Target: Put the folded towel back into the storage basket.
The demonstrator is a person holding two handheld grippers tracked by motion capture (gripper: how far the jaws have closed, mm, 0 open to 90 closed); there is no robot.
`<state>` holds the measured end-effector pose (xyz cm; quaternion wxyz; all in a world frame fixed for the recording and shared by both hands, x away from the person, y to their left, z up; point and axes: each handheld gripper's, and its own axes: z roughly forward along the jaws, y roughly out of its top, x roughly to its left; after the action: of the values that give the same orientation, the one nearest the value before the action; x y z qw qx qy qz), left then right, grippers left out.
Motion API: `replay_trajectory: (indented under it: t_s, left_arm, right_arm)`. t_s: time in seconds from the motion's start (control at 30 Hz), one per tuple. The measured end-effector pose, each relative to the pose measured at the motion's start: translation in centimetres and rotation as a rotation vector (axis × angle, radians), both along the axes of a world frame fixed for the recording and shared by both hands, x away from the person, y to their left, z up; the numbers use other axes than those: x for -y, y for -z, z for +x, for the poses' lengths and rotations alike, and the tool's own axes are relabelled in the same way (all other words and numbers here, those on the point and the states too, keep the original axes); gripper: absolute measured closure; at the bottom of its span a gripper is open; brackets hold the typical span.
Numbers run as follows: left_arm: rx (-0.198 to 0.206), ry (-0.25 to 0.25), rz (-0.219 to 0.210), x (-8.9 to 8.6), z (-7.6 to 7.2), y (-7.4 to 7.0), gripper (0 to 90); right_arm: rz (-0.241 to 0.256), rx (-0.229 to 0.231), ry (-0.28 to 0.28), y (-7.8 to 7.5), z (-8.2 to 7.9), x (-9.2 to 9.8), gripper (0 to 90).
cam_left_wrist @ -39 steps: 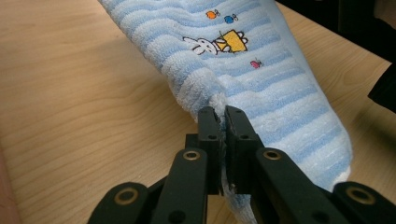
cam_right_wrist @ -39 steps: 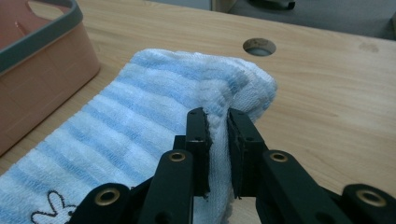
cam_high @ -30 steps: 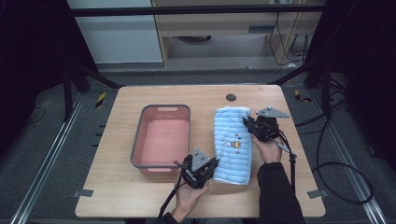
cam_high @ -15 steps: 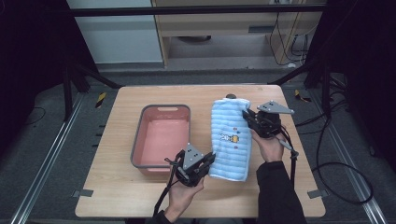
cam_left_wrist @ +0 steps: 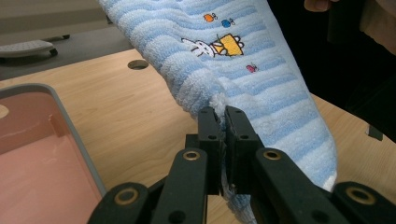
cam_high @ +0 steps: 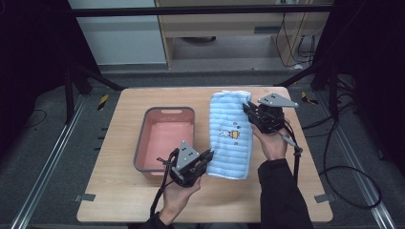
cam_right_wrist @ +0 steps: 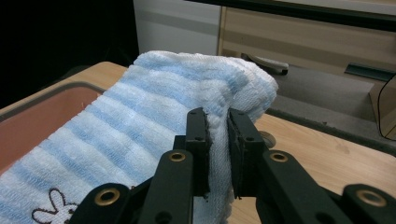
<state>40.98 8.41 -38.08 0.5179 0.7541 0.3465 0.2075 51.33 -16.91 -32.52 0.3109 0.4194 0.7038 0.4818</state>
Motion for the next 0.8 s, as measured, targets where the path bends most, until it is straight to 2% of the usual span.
replay_trajectory:
  t_s: [0.5, 0.8]
  left_arm:
    - [0.027, -0.03, 0.005, -2.4, 0.0, -1.7, 85.7]
    - [0.04, -0.065, -0.001, -4.7, 0.2, -2.5, 85.7]
  right_arm:
    - [0.003, 0.022, -0.018, -1.7, 0.4, -2.2, 79.8]
    - [0.002, 0.029, -0.044, -2.5, 1.1, -4.8, 79.9]
